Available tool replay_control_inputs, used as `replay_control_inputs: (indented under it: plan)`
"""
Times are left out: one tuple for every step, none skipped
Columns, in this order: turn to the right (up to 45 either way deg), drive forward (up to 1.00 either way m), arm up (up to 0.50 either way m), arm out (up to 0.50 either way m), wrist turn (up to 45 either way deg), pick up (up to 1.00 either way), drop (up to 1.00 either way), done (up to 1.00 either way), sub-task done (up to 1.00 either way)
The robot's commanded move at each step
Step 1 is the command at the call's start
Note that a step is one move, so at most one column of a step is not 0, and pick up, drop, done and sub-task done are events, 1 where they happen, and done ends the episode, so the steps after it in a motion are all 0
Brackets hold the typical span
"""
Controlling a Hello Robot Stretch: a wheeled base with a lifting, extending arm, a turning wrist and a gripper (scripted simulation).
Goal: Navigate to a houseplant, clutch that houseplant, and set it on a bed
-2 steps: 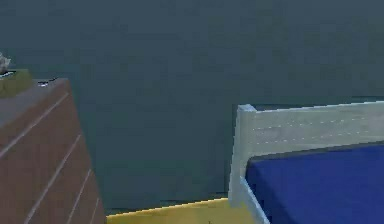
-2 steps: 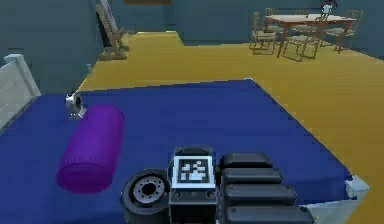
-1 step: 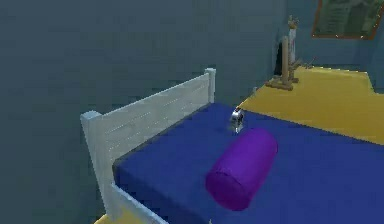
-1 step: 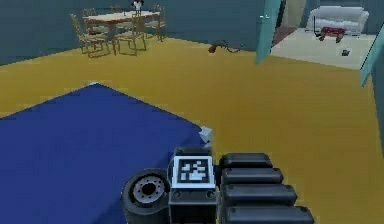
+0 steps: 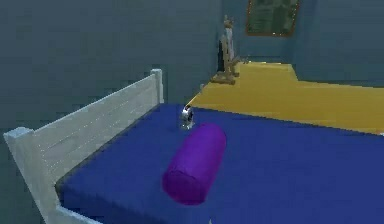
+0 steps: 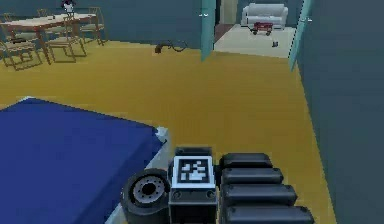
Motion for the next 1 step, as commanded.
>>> replay_control_inputs:
  plan:
    - [0.0,0.30,0.00,0.00,0.0,0.00,0.00,0.00,0.00]
